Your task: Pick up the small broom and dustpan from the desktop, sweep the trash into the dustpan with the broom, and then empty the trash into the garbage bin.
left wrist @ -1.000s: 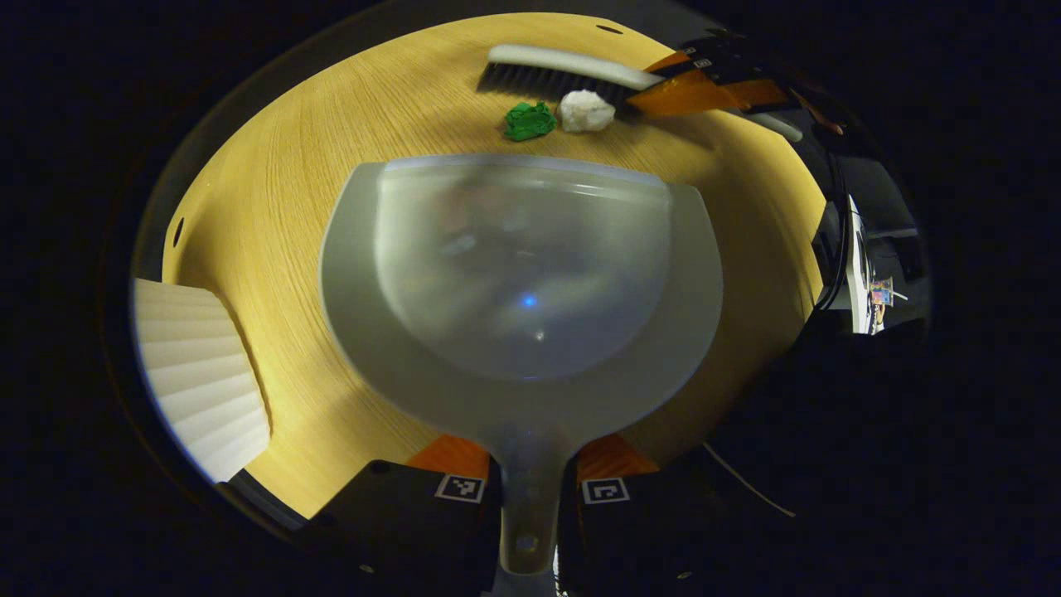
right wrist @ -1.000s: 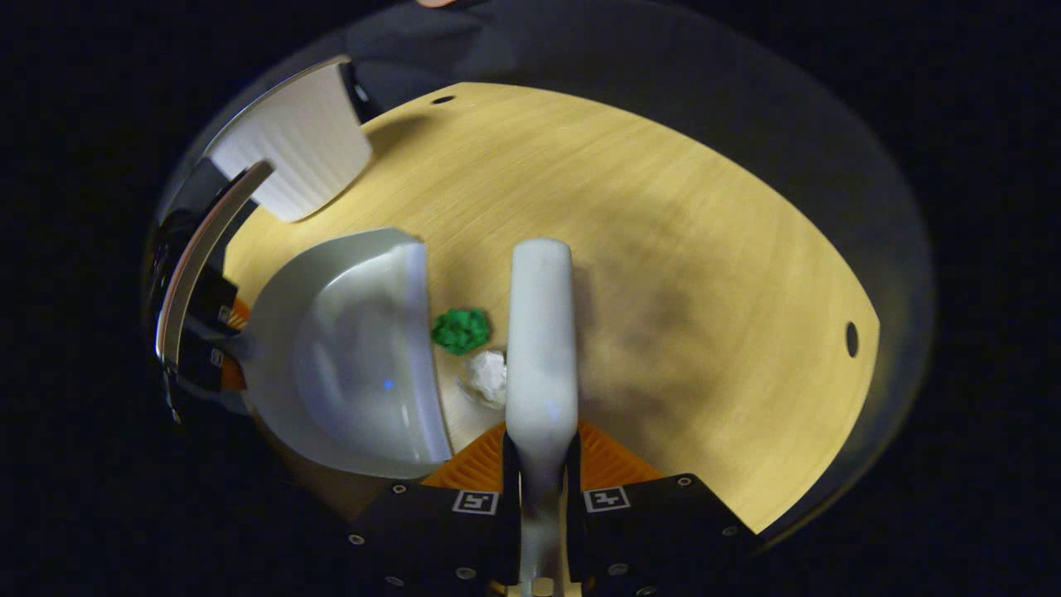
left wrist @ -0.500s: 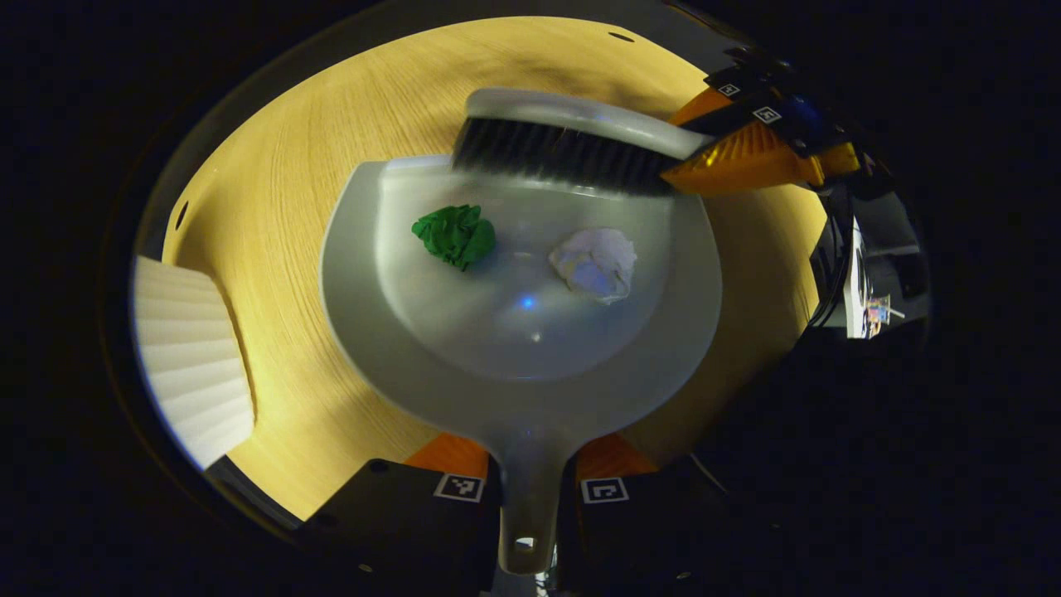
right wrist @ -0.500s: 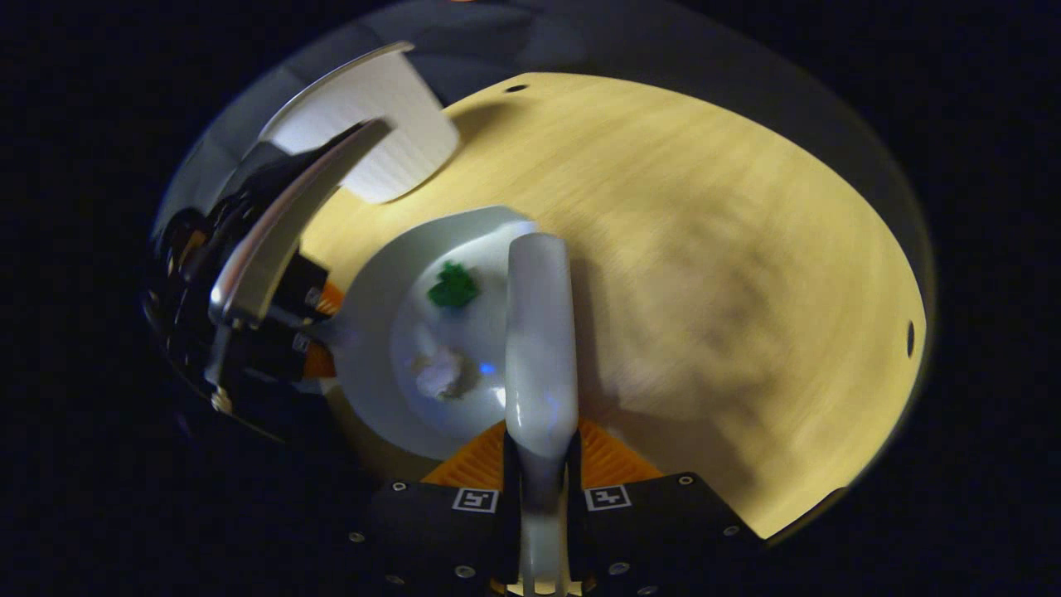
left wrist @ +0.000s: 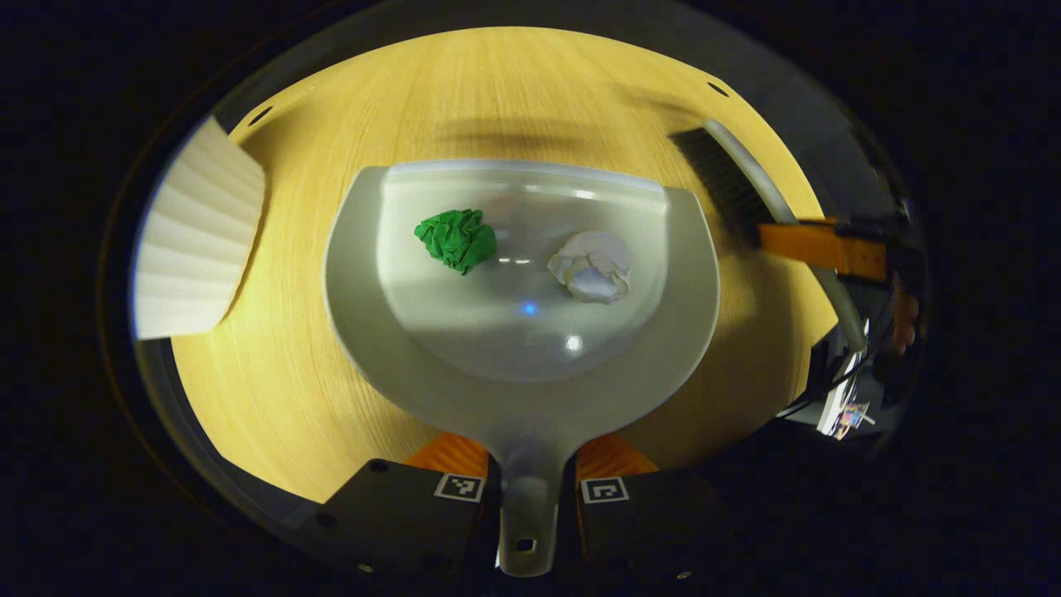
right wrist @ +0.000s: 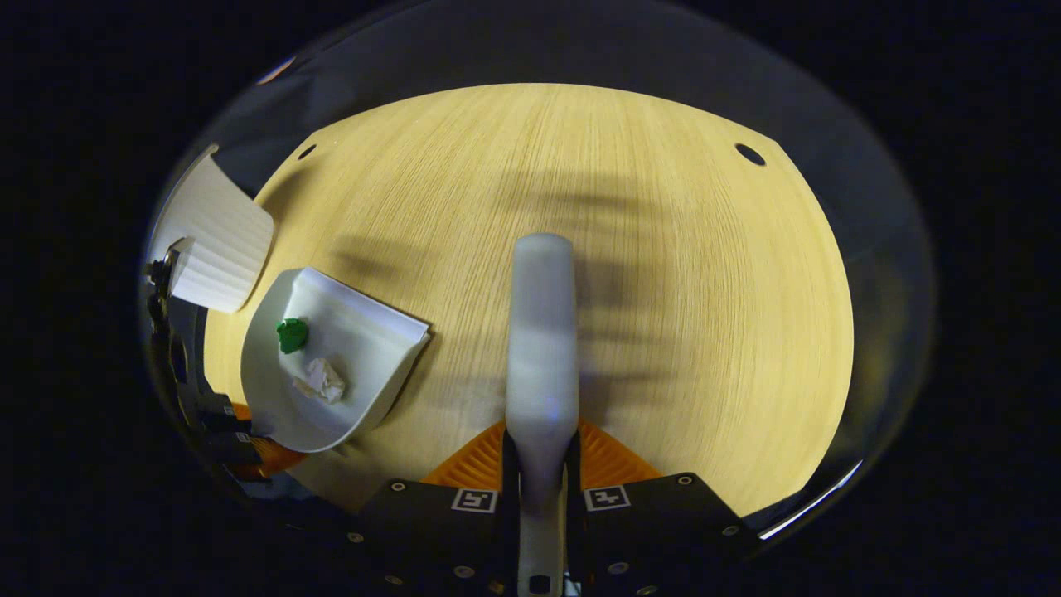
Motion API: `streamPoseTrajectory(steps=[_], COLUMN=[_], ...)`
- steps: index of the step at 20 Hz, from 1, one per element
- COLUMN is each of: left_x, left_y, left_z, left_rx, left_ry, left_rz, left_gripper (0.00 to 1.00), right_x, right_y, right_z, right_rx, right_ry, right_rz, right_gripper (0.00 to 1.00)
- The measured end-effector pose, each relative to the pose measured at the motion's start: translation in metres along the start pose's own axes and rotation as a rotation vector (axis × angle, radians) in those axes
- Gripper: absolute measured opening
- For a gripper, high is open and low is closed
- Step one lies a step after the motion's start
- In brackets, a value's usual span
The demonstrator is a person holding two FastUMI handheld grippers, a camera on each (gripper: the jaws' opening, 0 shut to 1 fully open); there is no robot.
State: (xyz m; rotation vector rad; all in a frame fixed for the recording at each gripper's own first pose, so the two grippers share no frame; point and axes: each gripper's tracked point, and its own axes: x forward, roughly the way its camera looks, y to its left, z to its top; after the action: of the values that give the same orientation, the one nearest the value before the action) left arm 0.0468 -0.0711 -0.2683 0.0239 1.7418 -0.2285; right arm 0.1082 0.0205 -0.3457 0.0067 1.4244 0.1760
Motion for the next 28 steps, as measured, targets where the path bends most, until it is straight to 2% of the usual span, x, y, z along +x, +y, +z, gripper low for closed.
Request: streamPoseTrajectory(steps=[2,4,6,10,13,15,17,21,23,26,28], left_x=[0.000,-0.004,-0.005,-0.025,-0.052,-0.052,-0.056,-0.062,-0.056,-0.034,-0.013], left_y=[-0.007,-0.012,-0.012,-0.018,-0.018,-0.016,-0.010,-0.012,0.000,0.026,0.053], left_z=[0.005,0.010,0.010,0.018,0.018,0.021,0.019,0.035,0.048,0.075,0.085], left_rx=[-0.052,-0.074,-0.075,-0.088,-0.040,0.002,0.033,0.038,0.059,-0.021,-0.075], left_ry=[-0.015,-0.038,-0.073,-0.171,-0.242,-0.269,-0.270,-0.343,-0.376,-0.396,-0.400], left_rz=[0.023,0.039,0.041,0.013,0.032,0.053,0.065,0.062,0.109,0.159,0.218], left_gripper=[0.28,0.28,0.28,0.28,0.28,0.28,0.28,0.28,0.28,0.28,0.28], right_x=[0.018,0.026,0.035,0.070,0.103,0.121,0.118,0.112,0.111,0.112,0.112], right_y=[0.026,0.028,0.037,0.032,0.033,0.031,0.036,0.031,0.028,0.025,0.025], right_z=[0.008,-0.003,-0.015,-0.032,-0.040,-0.041,-0.039,-0.041,-0.042,-0.042,-0.043], right_rx=[0.021,0.063,0.051,0.000,-0.009,-0.022,-0.032,-0.031,-0.028,-0.030,-0.021], right_ry=[0.001,0.012,0.012,0.001,0.000,-0.006,-0.010,-0.011,-0.006,0.007,0.020], right_rz=[-0.032,-0.021,-0.011,-0.032,-0.029,-0.027,-0.023,-0.012,-0.014,-0.029,-0.035], right_gripper=[0.23,0.23,0.23,0.23,0.23,0.23,0.23,0.23,0.23,0.23,0.23])
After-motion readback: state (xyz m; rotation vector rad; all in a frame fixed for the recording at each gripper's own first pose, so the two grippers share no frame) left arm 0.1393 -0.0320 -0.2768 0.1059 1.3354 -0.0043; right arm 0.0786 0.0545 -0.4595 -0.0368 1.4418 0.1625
